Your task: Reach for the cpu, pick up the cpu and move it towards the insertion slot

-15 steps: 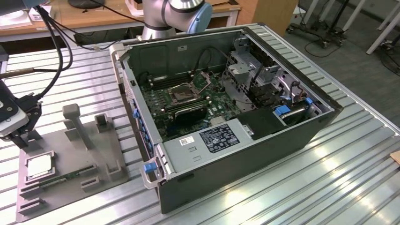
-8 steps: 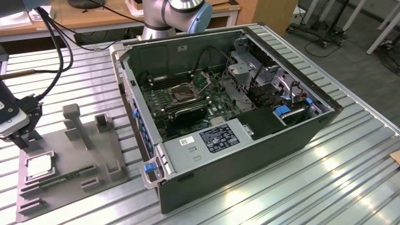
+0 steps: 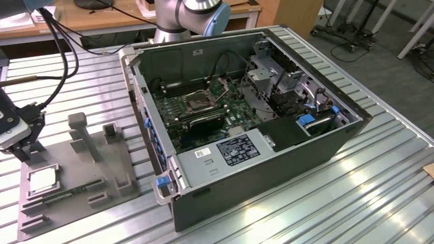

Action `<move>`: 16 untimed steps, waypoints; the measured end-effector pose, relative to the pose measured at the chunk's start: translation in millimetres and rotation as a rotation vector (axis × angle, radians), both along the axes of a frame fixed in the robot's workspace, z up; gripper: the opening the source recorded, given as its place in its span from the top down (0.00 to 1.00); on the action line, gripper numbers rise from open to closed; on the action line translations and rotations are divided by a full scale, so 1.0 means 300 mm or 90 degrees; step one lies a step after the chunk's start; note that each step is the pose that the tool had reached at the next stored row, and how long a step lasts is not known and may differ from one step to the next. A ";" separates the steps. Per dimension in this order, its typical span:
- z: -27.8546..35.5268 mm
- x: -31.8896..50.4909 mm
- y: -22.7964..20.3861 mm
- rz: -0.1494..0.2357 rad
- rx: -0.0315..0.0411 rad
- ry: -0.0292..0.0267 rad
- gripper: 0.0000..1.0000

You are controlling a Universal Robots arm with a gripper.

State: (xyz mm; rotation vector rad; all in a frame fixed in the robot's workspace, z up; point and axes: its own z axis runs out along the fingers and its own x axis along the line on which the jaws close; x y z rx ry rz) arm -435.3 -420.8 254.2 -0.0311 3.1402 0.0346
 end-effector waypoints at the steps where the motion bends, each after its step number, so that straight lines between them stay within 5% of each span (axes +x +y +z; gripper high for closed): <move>1: 0.000 0.000 0.000 0.000 0.0000 0.0000 0.89; 16: -0.004 -0.007 -0.003 0.000 0.0000 -0.0002 0.89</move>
